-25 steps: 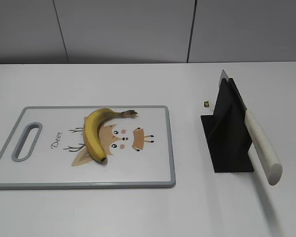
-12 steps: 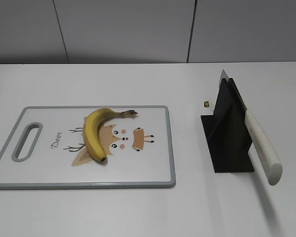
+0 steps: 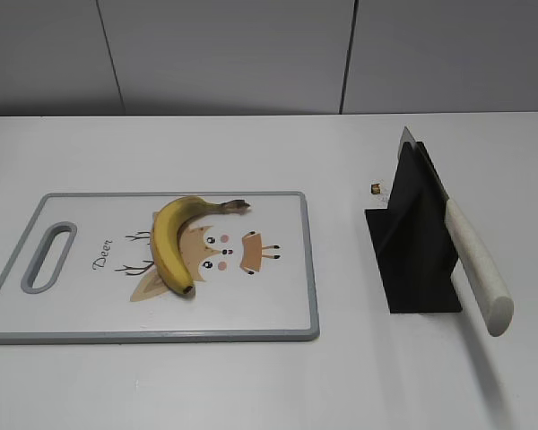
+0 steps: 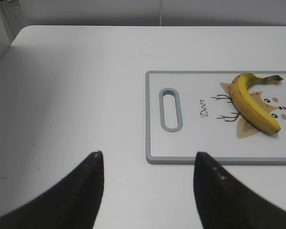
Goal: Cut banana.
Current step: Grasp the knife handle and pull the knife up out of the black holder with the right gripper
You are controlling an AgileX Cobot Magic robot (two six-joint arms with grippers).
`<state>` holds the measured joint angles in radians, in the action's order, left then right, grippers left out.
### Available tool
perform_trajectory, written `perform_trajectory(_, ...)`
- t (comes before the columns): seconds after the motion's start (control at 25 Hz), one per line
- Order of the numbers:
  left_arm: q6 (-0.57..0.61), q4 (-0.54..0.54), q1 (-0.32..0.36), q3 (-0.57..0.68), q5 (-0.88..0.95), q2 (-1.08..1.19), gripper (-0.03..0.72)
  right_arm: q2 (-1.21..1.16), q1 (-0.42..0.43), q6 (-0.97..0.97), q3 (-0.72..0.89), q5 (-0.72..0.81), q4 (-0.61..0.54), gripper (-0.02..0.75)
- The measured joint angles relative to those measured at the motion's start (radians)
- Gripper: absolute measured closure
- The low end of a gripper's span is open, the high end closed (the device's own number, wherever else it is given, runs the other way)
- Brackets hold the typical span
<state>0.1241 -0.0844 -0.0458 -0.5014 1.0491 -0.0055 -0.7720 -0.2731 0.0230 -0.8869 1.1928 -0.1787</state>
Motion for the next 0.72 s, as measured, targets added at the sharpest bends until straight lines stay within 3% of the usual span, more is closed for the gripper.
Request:
perform_trajectory(0.16, 0.0, 0.0, 0.0, 0.0, 0.0, 0.0, 0.111, -0.116, -0.054, 0.032, -0.044, 0.001, -0.003, 0.182)
perform_trajectory(0.72, 0.0, 0.0, 0.0, 0.0, 0.0, 0.0, 0.111, -0.527, -0.06, 0.095, -0.16, -0.015, -0.069, 0.206)
